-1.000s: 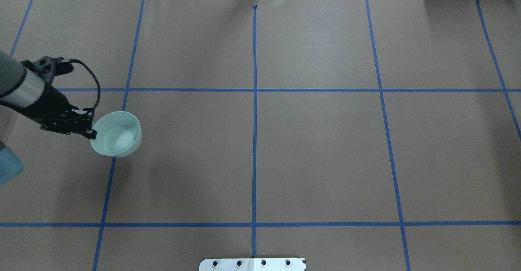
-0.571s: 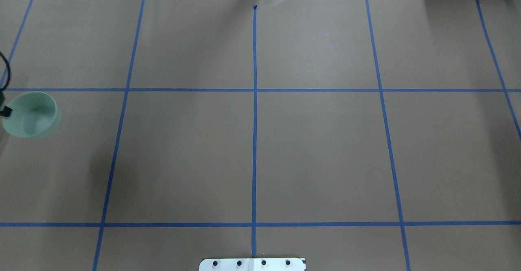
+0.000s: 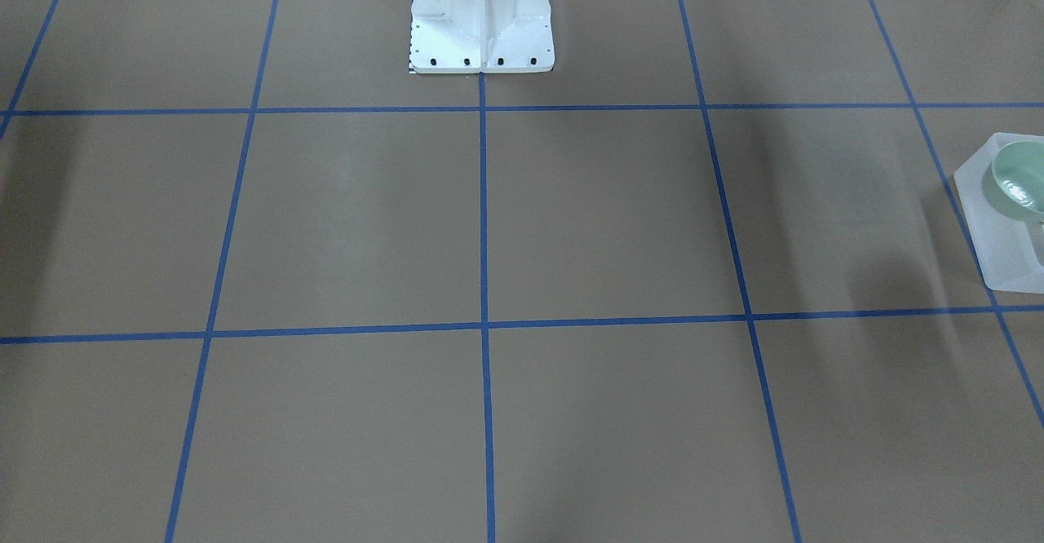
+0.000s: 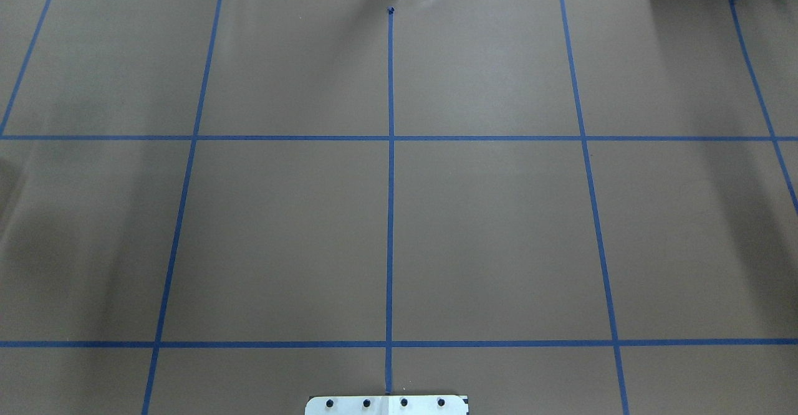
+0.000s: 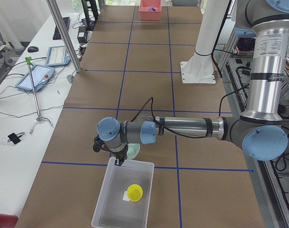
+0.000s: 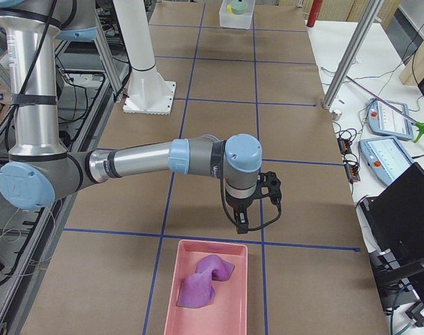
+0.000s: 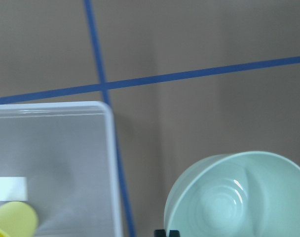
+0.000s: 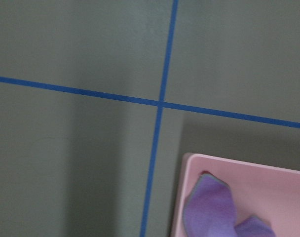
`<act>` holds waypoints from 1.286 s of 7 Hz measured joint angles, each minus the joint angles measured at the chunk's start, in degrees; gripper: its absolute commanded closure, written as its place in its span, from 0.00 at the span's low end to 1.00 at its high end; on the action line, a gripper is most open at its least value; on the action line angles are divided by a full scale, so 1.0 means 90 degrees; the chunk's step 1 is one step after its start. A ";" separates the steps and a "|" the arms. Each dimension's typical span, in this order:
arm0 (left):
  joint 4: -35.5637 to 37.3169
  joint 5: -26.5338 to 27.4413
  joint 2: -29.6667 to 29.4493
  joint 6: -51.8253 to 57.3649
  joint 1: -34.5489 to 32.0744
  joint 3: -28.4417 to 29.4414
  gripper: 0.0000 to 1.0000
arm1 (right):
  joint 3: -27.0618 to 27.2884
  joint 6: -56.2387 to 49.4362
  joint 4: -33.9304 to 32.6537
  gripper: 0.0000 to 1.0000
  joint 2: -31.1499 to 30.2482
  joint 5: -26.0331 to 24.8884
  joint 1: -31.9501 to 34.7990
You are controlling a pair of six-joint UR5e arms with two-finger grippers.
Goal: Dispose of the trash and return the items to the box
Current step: 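Lift the green bowl with the left gripper and place it in the clear bin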
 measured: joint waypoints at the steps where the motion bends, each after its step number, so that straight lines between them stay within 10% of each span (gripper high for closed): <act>1: -0.0175 0.0003 -0.0111 0.0239 -0.0114 0.0424 1.00 | 0.0362 0.0857 0.0044 0.00 0.0080 0.0084 -0.0470; 9: -0.1152 0.0003 -0.1013 0.0324 -0.0212 0.2721 1.00 | 0.1010 0.2604 0.0077 0.00 0.0447 0.0245 -0.1702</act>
